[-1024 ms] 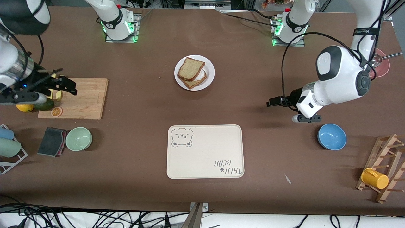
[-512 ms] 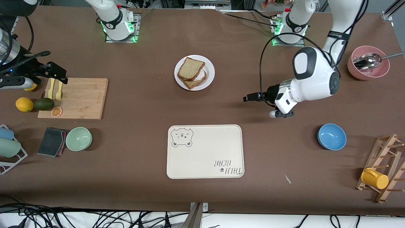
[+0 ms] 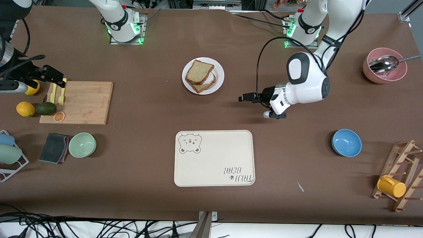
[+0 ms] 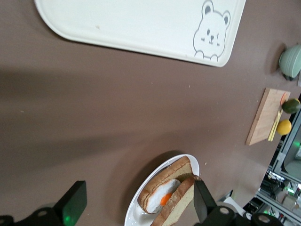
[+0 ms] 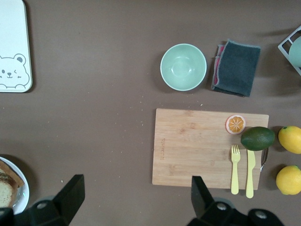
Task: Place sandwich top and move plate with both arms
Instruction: 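Reach the left gripper to the rim of the white plate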
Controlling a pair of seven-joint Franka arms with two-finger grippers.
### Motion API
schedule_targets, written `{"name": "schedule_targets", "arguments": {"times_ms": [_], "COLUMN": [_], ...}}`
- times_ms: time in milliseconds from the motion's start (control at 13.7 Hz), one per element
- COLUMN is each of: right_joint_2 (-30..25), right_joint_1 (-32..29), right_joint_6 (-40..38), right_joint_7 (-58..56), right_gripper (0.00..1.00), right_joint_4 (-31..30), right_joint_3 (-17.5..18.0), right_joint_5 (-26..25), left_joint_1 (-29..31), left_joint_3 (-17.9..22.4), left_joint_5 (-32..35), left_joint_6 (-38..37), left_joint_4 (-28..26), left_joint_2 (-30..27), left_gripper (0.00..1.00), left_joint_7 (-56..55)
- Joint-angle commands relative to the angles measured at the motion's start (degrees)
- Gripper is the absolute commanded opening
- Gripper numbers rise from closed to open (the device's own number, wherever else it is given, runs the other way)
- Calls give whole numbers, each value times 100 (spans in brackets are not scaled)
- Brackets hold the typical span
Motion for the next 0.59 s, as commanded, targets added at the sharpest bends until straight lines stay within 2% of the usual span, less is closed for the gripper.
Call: {"name": "schedule_targets", "arguments": {"times_ms": [0,146,220,512], "right_joint_2": [81,72,72,63], "right_joint_1": [-47,-38,-38,-38], "right_joint_6": [-325,-326,-326,-334], "right_joint_7": [-118,-57,-48,75], "right_gripper": [100,100,100,100], "right_joint_4": [299,299,291,264], "right_joint_3": [21,30,30,21], "right_joint_5": [71,70,105,132], "left_joint_1": [-182,-199,-252,-480], "left_joint_3": [-20,-20,-20,-20], "left_joint_5": [-888,-1846,-2103,-2534], "left_joint_6": [94,94,94,120], "left_joint_4": [-63,-230,-327,-634], "left_joint_2": [323,507,543,605], "left_gripper": [100,100,100,100], "left_joint_7": [1123,2238,2601,3288]}}
